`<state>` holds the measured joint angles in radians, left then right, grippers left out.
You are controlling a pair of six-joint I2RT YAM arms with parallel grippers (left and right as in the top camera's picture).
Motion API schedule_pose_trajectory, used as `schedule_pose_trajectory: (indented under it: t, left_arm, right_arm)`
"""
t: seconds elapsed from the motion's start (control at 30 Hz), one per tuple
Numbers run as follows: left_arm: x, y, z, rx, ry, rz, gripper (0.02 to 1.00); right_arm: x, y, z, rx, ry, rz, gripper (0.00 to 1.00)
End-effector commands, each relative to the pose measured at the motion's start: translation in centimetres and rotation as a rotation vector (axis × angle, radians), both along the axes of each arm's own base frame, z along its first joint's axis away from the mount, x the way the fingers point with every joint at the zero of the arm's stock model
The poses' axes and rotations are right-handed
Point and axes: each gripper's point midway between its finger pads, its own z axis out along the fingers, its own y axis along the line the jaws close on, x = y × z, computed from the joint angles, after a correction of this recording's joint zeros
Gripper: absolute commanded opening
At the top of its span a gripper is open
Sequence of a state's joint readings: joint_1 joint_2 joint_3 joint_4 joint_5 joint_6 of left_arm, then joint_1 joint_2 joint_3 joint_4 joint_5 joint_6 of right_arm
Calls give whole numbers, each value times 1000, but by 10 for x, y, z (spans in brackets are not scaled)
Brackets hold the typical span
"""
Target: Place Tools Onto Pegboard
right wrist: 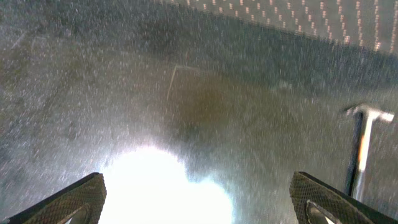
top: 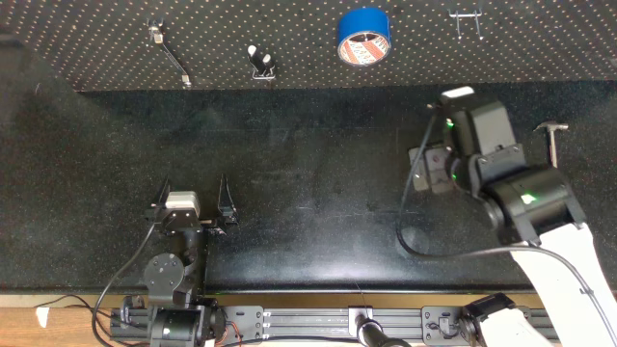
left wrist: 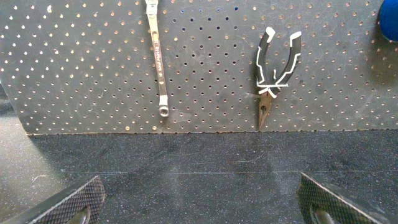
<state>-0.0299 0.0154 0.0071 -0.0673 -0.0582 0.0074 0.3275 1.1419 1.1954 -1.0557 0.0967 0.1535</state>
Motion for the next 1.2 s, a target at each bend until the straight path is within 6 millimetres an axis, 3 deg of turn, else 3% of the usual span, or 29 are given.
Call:
schedule_pose_trajectory:
  t: [0.03,0.2,0.4,0.47,0.63,0.83,1.07,1.2]
  left_arm:
    - [0,-3,-1,16,3,-16,996]
    - [0,-3,-1,16,3,-16,996]
    - [0,-3,-1,16,3,-16,996]
    - [0,-3,-1,16,3,-16,996]
    - [0,-3,-1,16,3,-16,996]
    - [0,-3,-1,16,3,-16,996]
    - [0,-3,-1,16,3,-16,996]
    - [0,-3,-1,16,3,-16,996]
  right_arm:
    - [-21,-6,3,80,-9,-30,969]
    - [-40,-32,-18,81,-5,-116,969]
    - [-58,-88,-51,30,92,-306,974]
    - [-64,-115,-63,-8,168,-361,974]
    - [-72,-153,-92,-27,324,-437,974]
    - [-67,-184,-122,9,422,-549,976]
    - [-43,-209,-155,-27,445,-545,976]
    - [-42,-228,-165,-24,449,-548,976]
